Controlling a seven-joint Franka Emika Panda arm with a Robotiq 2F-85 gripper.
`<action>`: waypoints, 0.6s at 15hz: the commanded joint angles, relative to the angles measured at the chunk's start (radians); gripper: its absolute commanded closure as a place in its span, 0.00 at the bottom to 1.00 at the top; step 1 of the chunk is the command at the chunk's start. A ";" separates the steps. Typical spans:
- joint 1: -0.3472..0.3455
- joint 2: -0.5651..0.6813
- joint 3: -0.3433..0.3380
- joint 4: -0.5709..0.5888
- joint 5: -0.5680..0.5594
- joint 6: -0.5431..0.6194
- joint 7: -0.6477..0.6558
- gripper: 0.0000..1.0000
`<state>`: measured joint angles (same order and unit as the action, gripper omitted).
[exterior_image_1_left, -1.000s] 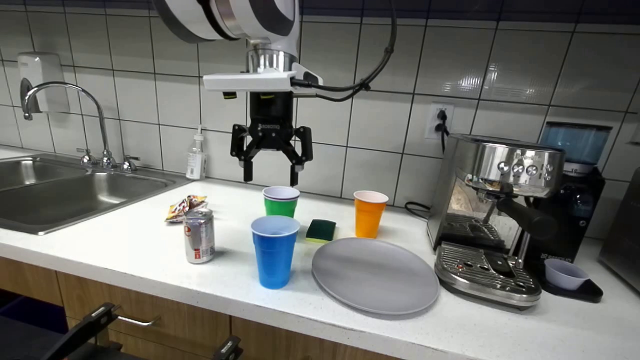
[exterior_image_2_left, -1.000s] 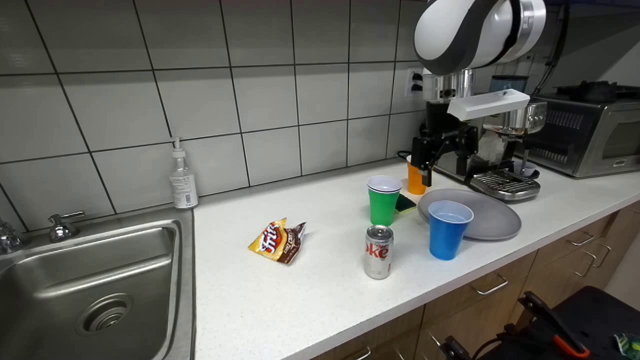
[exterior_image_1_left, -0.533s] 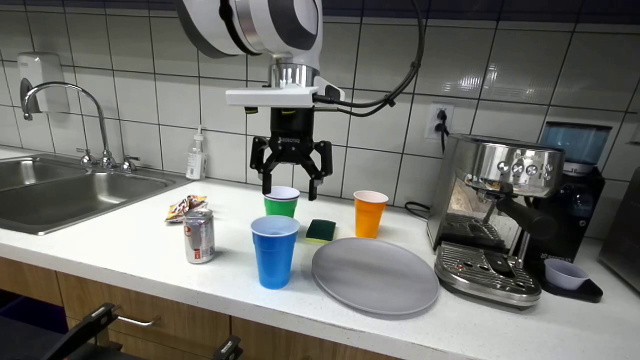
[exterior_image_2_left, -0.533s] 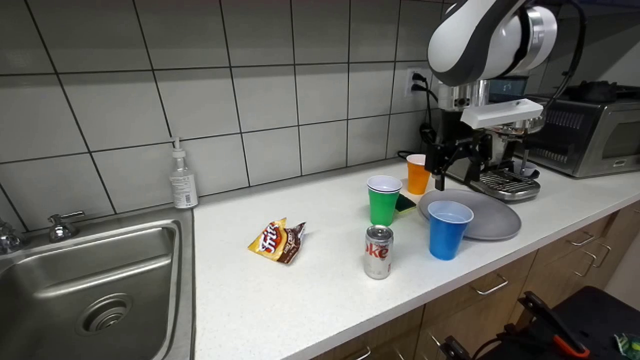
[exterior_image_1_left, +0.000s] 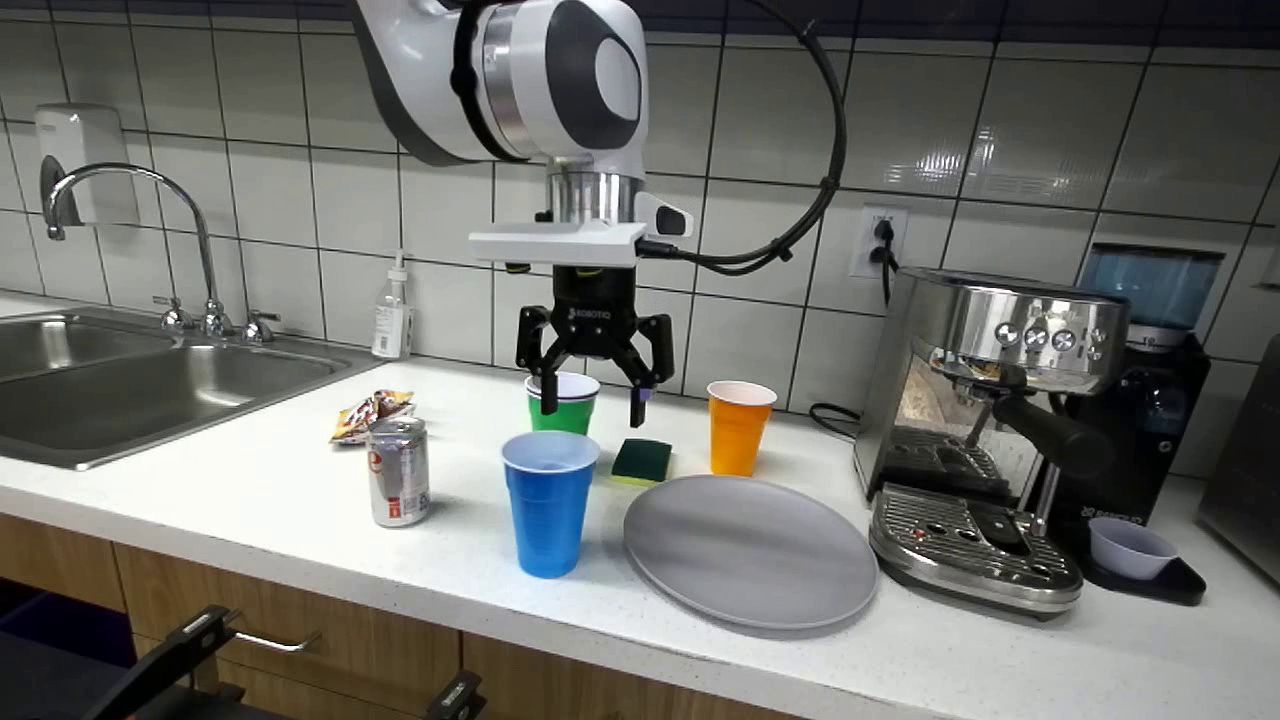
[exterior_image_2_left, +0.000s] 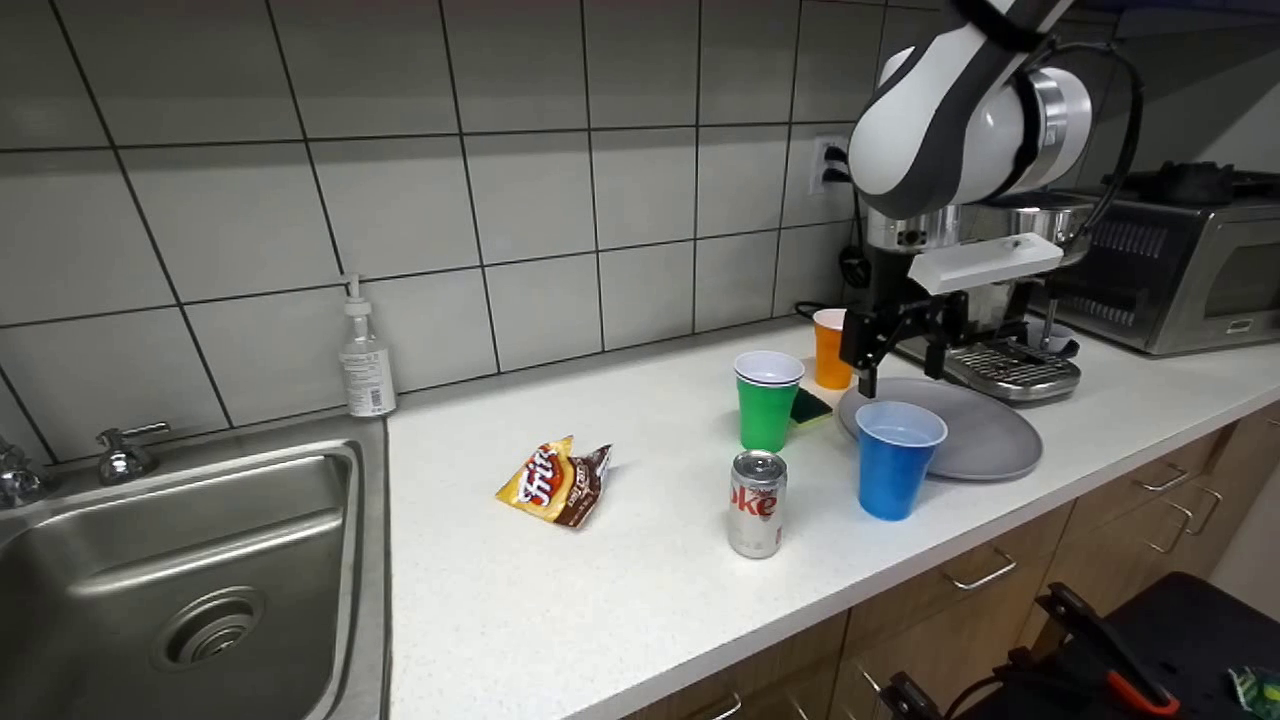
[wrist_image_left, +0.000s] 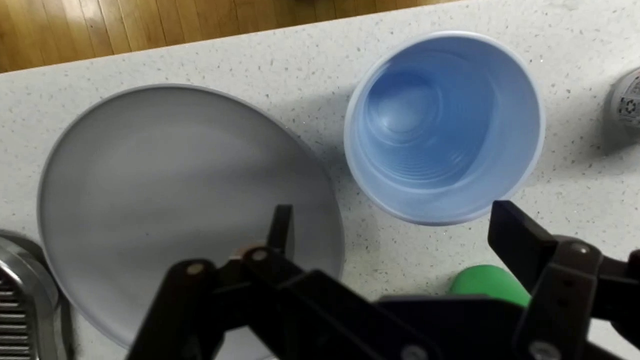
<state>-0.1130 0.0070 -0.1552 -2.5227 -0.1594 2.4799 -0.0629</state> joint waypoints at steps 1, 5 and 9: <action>-0.009 0.042 0.005 0.014 -0.028 0.042 -0.003 0.00; -0.007 0.064 0.004 0.008 -0.050 0.070 -0.001 0.00; -0.006 0.079 0.003 0.008 -0.070 0.089 0.006 0.00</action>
<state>-0.1126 0.0634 -0.1551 -2.5224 -0.1987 2.5498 -0.0629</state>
